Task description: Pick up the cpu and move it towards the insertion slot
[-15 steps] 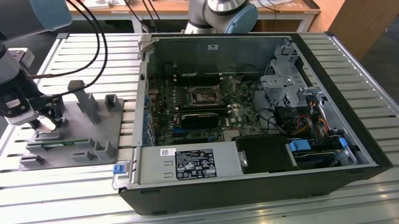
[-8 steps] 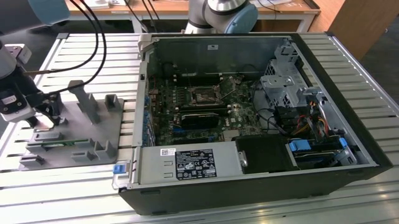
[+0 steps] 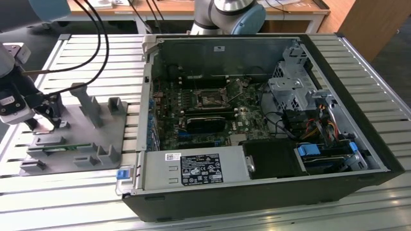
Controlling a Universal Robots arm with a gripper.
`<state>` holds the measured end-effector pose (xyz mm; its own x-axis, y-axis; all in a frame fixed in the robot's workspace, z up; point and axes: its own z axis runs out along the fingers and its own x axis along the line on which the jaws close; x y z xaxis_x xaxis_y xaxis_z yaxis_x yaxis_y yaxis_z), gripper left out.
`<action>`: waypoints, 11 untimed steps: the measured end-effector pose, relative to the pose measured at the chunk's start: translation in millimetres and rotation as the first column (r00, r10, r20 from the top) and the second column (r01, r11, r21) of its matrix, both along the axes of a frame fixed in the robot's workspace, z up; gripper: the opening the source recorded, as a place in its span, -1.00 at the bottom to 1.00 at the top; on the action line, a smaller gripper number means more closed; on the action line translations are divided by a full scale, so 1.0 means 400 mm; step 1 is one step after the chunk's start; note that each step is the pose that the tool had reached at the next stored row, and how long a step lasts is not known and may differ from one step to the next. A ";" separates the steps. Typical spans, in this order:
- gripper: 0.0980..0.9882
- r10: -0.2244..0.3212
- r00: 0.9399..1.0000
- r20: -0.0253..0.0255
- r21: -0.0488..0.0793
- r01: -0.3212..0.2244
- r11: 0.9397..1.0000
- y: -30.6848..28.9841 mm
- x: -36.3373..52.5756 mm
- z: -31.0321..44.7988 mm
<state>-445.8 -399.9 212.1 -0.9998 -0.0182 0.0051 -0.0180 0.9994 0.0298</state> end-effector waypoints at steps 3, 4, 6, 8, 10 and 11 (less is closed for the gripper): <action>0.00 0.000 1.000 0.000 0.000 0.000 1.000 0.000 0.000 0.008; 0.00 0.000 1.000 0.000 0.000 0.000 1.000 0.000 0.000 0.011; 0.00 0.000 1.000 0.000 0.000 0.000 1.000 0.000 0.000 0.016; 0.00 0.000 1.000 0.000 0.000 0.000 1.000 0.000 0.000 0.022; 0.00 0.000 1.000 0.000 0.000 0.000 1.000 0.000 0.000 0.027; 0.00 0.000 1.000 0.000 0.000 0.000 1.000 0.000 0.000 0.029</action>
<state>-445.8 -399.9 223.8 -0.9998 -0.0182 0.0050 -0.0180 0.9994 0.0298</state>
